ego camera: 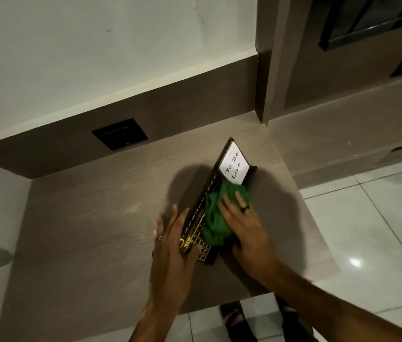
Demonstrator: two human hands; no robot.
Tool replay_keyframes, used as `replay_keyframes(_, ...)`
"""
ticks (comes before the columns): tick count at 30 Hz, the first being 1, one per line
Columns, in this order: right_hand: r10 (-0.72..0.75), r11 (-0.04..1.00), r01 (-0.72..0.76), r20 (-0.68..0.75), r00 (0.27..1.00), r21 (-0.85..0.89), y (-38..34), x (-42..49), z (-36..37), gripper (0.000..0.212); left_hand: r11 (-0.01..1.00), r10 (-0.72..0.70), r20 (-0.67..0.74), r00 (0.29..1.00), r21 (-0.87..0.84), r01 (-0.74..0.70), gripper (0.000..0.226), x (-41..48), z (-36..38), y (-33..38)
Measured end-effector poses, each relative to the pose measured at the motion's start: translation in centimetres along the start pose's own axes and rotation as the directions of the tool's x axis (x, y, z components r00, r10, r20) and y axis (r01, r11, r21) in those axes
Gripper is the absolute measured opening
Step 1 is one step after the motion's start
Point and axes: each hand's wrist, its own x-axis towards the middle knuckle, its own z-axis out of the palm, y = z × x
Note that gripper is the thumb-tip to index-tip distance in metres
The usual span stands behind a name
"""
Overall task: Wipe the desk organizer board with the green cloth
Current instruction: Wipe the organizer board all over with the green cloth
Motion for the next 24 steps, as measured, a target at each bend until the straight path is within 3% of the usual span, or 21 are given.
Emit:
replay_keyframes(2,-0.047,0.997,0.052,0.093,0.995,-0.052,1.5,-1.2,-0.3,0.068,1.0,0.014,0.005,1.0,0.022,-0.014,0.072,0.0,0.0,0.0)
replay_keyframes(5,0.15,0.988,-0.148,0.04,0.988,-0.041,1.8,-0.4,-1.2,0.086,0.997,0.025,-0.004,1.0,0.068,-0.024,0.075,-0.1,0.1,-0.2)
replay_keyframes(7,0.024,0.999,-0.026,0.06,0.998,0.03,0.0,0.0,-1.2,0.09,0.998,0.045,-0.016,0.999,0.053,-0.044,0.076,-0.2,0.0,-0.2)
replay_keyframes(9,-0.195,0.978,0.186,0.103,0.975,0.095,-1.4,0.5,-1.2,0.082,0.995,0.067,-0.026,0.997,0.074,-0.065,0.081,-0.3,-0.1,-0.3)
replay_keyframes(10,-0.227,0.97,0.218,0.074,0.971,0.109,-1.3,1.4,-1.7,0.079,0.994,0.064,-0.021,0.998,0.092,-0.062,0.084,-0.1,-0.1,-0.2)
replay_keyframes(12,-0.062,0.989,0.064,-0.017,0.998,0.137,-0.3,2.6,-2.4,0.075,0.995,0.048,0.01,0.999,0.089,-0.049,0.085,0.0,0.0,0.0)
replay_keyframes(14,0.122,0.983,-0.12,-0.007,0.992,0.139,0.0,2.3,-2.5,0.073,0.997,0.053,0.022,0.998,0.063,-0.054,0.082,-0.1,-0.1,0.1)
replay_keyframes(16,0.063,0.994,-0.065,0.031,0.998,0.084,-0.6,0.3,-1.8,0.069,0.997,0.054,0.017,0.998,0.063,-0.055,0.079,-0.1,-0.1,0.1)
replay_keyframes(18,-0.108,0.988,0.098,0.075,0.991,0.124,-1.6,-0.8,-1.1,0.062,0.997,0.046,0.023,0.999,0.066,-0.047,0.077,-0.1,-0.1,0.0)
replay_keyframes(20,-0.165,0.973,0.152,0.064,0.984,0.174,-2.1,0.5,-1.2,0.062,0.999,0.047,0.023,0.999,0.026,-0.047,0.078,-0.2,0.1,0.0)
replay_keyframes(22,-0.058,0.981,0.061,-0.02,0.998,0.185,-1.5,2.3,-1.7,0.066,0.999,0.038,0.028,0.999,-0.032,-0.037,0.081,-0.2,0.1,0.0)
replay_keyframes(24,0.103,0.984,-0.096,-0.044,0.994,0.151,-0.6,2.5,-2.0,0.067,0.997,0.058,0.022,0.998,0.04,-0.059,0.083,-0.3,0.1,-0.3)
